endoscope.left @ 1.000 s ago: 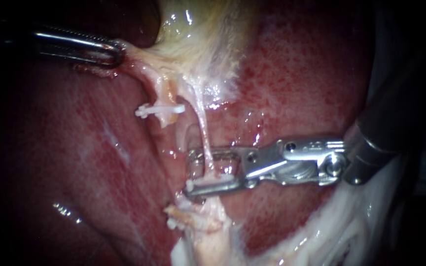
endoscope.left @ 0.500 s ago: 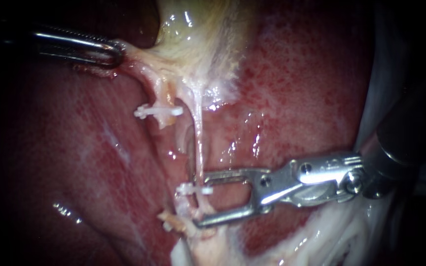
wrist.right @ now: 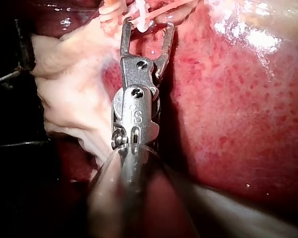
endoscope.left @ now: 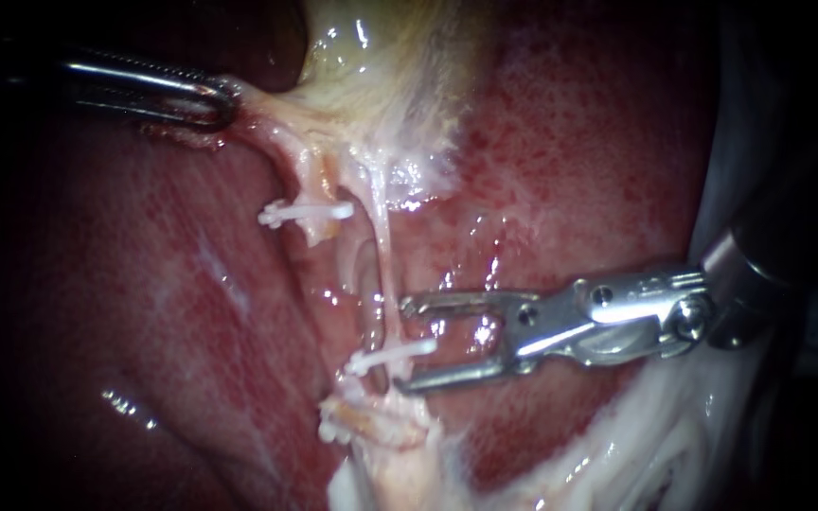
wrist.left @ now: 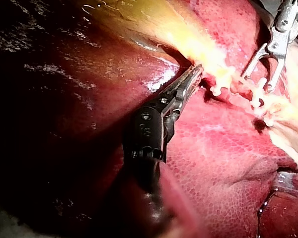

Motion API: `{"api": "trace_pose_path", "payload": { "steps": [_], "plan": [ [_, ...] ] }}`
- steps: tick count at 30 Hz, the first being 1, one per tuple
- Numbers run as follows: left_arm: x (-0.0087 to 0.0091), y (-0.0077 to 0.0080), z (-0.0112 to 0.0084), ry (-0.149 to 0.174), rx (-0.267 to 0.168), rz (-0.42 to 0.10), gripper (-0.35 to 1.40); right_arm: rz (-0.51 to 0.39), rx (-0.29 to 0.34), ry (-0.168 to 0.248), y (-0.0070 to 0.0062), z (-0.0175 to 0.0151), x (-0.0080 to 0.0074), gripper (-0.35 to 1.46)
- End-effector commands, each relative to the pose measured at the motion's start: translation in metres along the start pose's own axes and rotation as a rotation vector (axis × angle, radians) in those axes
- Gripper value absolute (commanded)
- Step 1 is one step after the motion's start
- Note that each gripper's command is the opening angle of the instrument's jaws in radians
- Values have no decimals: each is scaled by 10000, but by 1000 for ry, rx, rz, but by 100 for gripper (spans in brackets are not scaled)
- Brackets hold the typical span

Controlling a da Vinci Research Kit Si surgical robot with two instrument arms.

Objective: Going back first clip right tube

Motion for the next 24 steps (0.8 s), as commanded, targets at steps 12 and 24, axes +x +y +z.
{"api": "trace_pose_path", "payload": {
  "steps": [12, 24],
  "plan": [
    [0, 0, 0, 0, 0, 0, -35, -181, -85, -46, -5, -103, 45, 50],
    [-13, -1, 20, 3, 13, 7, -35, -216, -34, -132, -5, -108, 42, 50]
  ]
}}
